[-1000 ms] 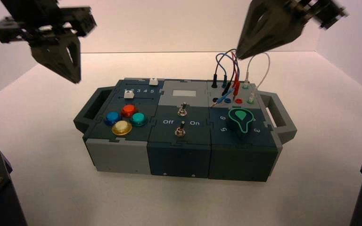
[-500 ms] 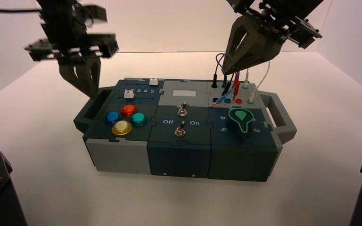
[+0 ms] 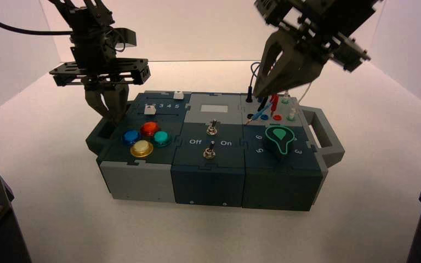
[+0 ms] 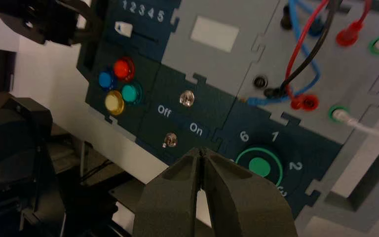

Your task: Flip the bottom switch off with the right gripper.

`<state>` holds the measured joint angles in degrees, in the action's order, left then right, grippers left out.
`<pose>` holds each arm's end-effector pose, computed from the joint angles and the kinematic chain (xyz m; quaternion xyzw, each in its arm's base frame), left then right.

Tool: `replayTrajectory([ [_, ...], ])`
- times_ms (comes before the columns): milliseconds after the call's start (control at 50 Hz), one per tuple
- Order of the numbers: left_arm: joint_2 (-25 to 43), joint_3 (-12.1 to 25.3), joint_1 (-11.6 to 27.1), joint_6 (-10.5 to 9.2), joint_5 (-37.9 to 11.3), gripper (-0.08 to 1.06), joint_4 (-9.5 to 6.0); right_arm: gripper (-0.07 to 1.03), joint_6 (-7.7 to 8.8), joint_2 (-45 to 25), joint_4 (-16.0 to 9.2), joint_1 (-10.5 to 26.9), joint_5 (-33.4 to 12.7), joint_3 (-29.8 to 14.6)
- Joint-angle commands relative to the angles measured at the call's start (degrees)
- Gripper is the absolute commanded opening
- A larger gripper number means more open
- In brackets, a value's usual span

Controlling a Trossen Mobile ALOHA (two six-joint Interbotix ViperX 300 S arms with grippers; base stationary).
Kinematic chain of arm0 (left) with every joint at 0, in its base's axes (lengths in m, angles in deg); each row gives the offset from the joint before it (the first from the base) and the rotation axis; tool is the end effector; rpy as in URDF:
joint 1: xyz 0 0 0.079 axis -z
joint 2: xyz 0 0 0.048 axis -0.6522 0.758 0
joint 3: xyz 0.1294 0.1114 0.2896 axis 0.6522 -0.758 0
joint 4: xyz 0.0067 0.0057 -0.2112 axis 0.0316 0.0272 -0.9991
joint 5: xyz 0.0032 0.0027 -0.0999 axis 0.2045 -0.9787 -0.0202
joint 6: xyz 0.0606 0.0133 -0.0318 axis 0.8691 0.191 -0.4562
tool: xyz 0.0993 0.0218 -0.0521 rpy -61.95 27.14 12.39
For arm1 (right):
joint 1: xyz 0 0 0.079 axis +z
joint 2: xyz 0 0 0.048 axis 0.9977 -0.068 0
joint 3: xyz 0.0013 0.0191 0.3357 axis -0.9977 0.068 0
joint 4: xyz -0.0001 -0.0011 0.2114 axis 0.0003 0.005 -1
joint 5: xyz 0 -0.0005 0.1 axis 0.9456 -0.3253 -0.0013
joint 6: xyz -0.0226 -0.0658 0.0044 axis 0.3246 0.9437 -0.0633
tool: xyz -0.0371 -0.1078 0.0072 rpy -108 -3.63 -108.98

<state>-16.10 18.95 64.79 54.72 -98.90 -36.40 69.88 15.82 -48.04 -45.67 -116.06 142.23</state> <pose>0.2419 -0.1244 0.0220 0.0335 0.7161 -0.0853 0.6919 0.1668 0.2078 0.1154 0.0996 0.5935 0.2522 0.7578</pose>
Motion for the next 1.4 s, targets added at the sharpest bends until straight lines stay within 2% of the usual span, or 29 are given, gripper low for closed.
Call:
replayTrajectory([
  [20,0.62,0.88,-0.09,0.35,0.44,-0.03,0.26,-0.02,-0.53,-1.85,-2.29,1.85,1.05,-0.62],
  [180,0.70,0.79,0.62,0.09,0.44,-0.03,0.26,-0.02,-0.62,-5.01,-4.66,4.39,2.11,-1.05],
  [360,0.70,0.44,1.14,0.00,0.62,-0.03,0.26,-0.02,-0.97,-6.06,-6.06,4.66,2.11,-0.97],
  [740,1.14,0.62,1.49,-1.23,1.85,-0.03,0.26,-0.02,-3.43,-7.03,-6.06,4.66,1.58,-1.05],
  [1080,6.59,1.85,1.85,-1.23,4.04,-0.03,0.88,-0.02,-6.77,-10.37,-5.45,4.66,1.49,-2.20],
  [1200,8.79,2.64,2.37,-1.23,4.22,-0.03,1.49,-0.02,-8.61,-11.60,-4.13,4.83,1.41,-3.69],
  [1260,9.32,3.08,2.37,-1.23,4.31,-0.03,1.76,-0.02,-10.55,-12.04,-2.55,5.27,1.32,-4.48],
  [1300,9.67,3.34,2.37,-1.23,4.66,-0.03,1.93,-0.02,-13.01,-12.39,-0.62,5.71,0.62,-5.36],
  [1400,9.84,3.52,2.37,-1.14,4.75,-0.03,2.02,-0.02,-17.23,-13.10,3.43,7.03,-0.97,-6.86],
])
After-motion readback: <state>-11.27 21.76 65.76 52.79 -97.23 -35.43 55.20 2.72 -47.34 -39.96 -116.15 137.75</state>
